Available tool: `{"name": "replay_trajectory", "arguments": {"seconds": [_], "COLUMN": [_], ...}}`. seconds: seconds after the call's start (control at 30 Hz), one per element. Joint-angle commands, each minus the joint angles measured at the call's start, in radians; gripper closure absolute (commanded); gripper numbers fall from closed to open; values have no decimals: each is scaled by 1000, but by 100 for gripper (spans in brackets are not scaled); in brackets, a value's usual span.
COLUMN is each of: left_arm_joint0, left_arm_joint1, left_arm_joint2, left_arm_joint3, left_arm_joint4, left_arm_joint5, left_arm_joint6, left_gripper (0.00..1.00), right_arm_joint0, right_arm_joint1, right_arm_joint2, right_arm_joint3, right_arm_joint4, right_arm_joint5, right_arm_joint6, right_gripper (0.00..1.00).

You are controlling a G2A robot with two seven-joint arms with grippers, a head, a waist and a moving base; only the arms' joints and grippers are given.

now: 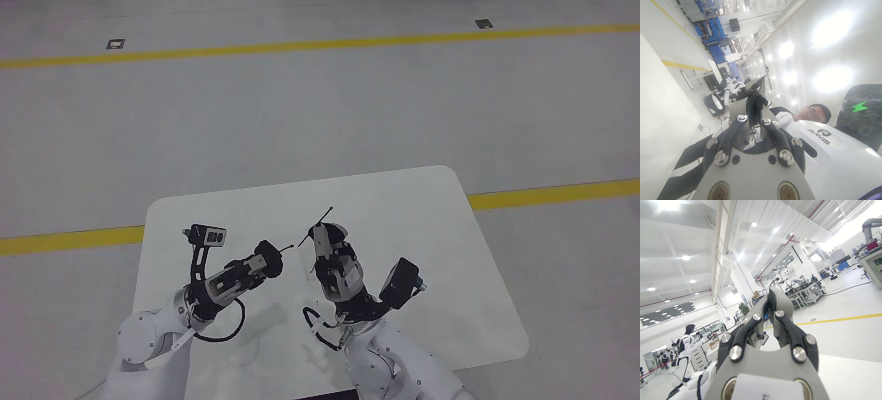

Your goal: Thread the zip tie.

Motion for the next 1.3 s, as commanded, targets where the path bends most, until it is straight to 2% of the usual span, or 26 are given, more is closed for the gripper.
{"name": "replay_trajectory", "arguments": {"seconds": [0.0,0.5,1.27], "left_arm_joint0": [0,0,0], "left_arm_joint1": [0,0,0], "left_arm_joint2": [0,0,0], "left_arm_joint3": [0,0,0], "left_arm_joint4": [0,0,0], "left_arm_joint5": [0,0,0], "left_arm_joint6": [0,0,0], "left_gripper": [100,100,100], "right_arm_joint0": [0,0,9], "right_arm_joint1": [0,-5,-38], "right_arm_joint2": [0,11,-9], "right_arm_joint3": [0,-6,28], "right_arm_joint4": [0,-24,-51], "right_arm_joint5": [0,8,22], "right_arm_joint6": [0,6,-17], "right_gripper": [100,100,100]}}
